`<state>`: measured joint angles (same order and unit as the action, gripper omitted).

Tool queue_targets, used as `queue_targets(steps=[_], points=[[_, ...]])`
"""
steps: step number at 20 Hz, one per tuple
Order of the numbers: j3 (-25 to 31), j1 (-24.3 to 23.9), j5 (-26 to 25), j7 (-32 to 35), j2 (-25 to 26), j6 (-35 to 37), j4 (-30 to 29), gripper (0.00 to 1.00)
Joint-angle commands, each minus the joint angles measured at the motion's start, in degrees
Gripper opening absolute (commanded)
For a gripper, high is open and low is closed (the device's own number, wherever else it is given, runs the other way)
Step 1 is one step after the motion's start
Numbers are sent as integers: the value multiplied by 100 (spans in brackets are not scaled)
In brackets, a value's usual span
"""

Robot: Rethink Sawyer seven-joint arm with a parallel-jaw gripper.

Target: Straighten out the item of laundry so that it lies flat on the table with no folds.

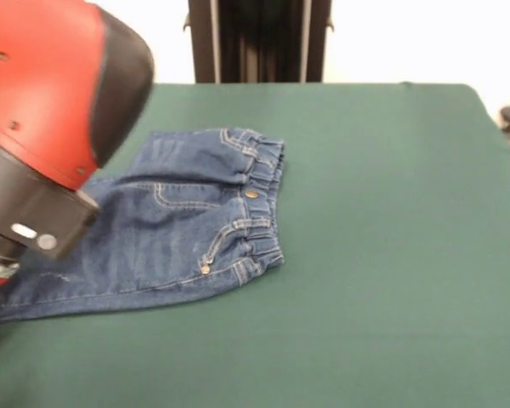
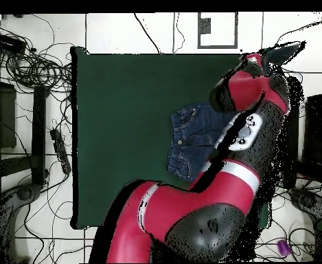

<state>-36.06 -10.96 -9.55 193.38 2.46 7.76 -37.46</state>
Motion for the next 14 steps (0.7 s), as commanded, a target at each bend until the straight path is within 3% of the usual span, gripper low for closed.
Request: queue_targets(steps=[1, 9, 14], points=[[4571, -1286, 259, -1068, -1709, -207, -2573, 0], [4881, -1506, 272, -715, -2021, 546, -2889, 0], [4213, -1129, 326, -396, -1987, 1146, -2621, 0]])
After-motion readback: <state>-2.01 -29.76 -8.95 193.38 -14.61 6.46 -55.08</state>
